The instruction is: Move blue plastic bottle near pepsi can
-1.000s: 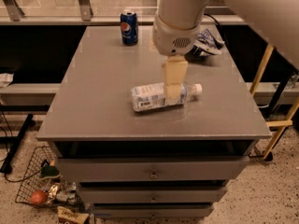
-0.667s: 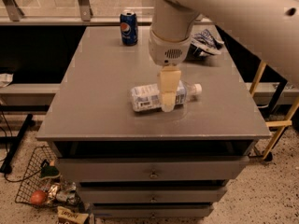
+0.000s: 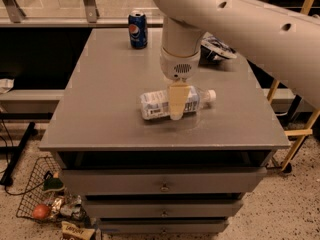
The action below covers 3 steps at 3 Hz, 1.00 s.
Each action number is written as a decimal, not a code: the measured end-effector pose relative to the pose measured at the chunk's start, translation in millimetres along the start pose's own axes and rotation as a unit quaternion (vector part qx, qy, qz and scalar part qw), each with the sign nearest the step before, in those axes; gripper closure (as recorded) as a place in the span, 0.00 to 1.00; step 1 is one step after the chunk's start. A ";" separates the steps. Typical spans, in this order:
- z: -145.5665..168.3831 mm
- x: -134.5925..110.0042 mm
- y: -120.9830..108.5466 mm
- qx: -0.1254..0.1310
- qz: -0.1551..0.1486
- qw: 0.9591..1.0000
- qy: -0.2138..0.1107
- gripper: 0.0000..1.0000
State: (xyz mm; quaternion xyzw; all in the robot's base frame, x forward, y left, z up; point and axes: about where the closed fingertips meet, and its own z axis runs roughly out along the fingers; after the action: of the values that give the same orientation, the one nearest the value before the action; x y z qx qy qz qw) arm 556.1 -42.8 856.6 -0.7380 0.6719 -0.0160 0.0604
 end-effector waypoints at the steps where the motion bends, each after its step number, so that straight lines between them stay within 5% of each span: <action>1: -1.4 3.1 -7.7 0.007 0.008 1.000 -0.011 0.47; 3: -27.1 -1.0 -32.3 0.048 0.020 0.996 -0.067 0.94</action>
Offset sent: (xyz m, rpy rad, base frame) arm 0.0268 0.0017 0.0167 0.1362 -0.0401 -0.0347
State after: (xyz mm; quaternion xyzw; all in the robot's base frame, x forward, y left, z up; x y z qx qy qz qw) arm 585.1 -40.8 887.2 -0.7203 0.6792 0.0021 0.1408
